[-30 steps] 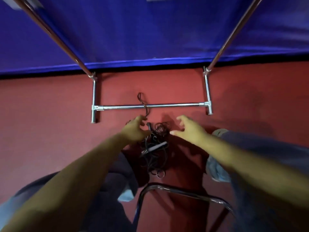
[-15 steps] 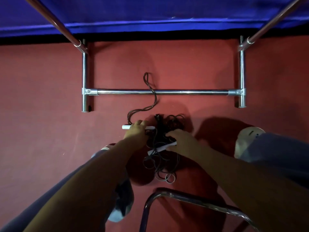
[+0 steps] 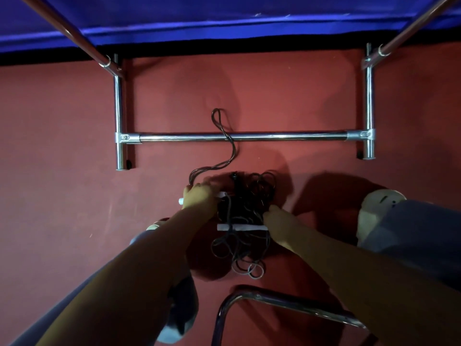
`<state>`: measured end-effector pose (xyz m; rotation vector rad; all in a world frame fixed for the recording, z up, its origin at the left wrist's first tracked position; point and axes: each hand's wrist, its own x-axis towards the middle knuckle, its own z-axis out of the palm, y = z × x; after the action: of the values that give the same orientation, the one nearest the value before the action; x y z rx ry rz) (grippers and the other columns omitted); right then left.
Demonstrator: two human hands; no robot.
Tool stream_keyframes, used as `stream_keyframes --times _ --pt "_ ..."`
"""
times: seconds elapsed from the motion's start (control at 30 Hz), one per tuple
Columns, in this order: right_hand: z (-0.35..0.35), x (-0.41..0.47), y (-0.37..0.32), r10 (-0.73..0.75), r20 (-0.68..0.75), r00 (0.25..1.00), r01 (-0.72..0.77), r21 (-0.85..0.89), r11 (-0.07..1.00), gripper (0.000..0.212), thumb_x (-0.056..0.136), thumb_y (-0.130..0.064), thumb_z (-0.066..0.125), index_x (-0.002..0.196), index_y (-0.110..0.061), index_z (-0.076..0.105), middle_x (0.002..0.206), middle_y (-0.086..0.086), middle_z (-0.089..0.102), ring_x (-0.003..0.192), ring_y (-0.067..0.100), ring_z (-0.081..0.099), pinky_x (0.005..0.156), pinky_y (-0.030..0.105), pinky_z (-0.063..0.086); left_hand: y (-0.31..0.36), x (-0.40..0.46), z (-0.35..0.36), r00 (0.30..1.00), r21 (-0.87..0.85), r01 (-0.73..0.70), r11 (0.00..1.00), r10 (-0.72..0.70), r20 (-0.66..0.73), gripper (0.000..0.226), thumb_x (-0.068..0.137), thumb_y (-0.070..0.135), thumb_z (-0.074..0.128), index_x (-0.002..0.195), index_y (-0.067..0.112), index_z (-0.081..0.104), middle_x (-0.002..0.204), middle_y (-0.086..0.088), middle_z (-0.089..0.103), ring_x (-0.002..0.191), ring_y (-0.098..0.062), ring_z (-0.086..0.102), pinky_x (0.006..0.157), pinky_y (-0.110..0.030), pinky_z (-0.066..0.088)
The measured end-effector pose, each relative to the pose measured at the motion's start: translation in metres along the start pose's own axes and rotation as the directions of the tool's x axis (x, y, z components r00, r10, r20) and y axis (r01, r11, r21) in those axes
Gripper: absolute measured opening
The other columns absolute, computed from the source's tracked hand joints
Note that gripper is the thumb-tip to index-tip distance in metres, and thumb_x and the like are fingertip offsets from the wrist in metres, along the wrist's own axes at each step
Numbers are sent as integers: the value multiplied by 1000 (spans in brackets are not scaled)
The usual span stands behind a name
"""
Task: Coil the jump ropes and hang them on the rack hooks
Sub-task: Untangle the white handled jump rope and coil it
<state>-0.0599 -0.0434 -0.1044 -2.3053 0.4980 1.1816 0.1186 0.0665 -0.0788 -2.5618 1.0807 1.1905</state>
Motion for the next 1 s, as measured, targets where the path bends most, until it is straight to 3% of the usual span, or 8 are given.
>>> stream_keyframes --times 0.2,0.3,0.43,0.53,0.6,0.67,0.8,1.0 --pt "20 -5 -17 92 -40 995 -91 19 996 65 79 -29 74 135 -12 44 121 16 52 102 32 61 82 35 51 19 -38 -29 994 -394 21 919 23 106 20 93 27 58 86 9 63 79 -3 59 74 -18 55 58 -21 38" --pt "29 -5 -25 93 -220 971 -95 4 995 44 41 -21 91 78 -11 70 68 10 63 51 25 63 44 24 49 25 -47 -33 983 -451 49 891 36 177 18 93 27 59 76 21 58 63 9 51 58 -3 46 46 -9 33" --pt "17 -19 -17 166 28 986 -166 319 933 27 91 -22 59 113 -6 64 115 14 64 104 29 62 84 32 48 36 -54 -37 941 -630 297 717 -110 319 17 92 17 60 75 16 59 68 2 57 67 -13 57 65 -23 48" --pt "-11 -45 -19 153 248 957 -289 878 382 7 87 -15 67 85 -8 66 85 11 63 76 20 58 67 28 45 53 -65 -50 877 -777 480 408 -211 431 13 93 11 57 81 6 58 72 -10 59 73 -26 61 76 -41 54" --pt "-34 -69 -27 53 328 943 -318 938 -141 12 86 -6 66 77 -11 61 73 6 58 68 16 56 64 26 47 64 -77 -67 873 -817 486 309 -219 436 14 93 6 53 80 2 56 68 -13 57 63 -26 60 67 -38 54" --pt "-60 -101 -34 -29 293 956 -279 870 -406 10 86 -1 64 80 -9 61 71 5 59 67 15 57 61 25 52 76 -96 -91 895 -871 437 223 -198 399 19 93 0 46 75 -1 53 64 -16 55 53 -25 58 56 -33 53" --pt "-117 -184 -46 -157 32 987 -86 934 -347 10 87 -1 59 89 -8 65 69 4 61 58 12 62 52 22 53 96 -155 -149 937 -944 328 43 -143 319 27 93 0 41 69 0 53 56 -13 56 46 -23 59 45 -30 53" --pt "-192 -338 -58 -212 -269 939 235 957 -171 26 73 -14 62 97 -5 68 63 4 61 53 10 59 44 15 39 136 -270 -245 992 -991 101 87 70 107 22 93 10 41 84 3 60 64 -8 67 65 -20 65 71 -34 52"
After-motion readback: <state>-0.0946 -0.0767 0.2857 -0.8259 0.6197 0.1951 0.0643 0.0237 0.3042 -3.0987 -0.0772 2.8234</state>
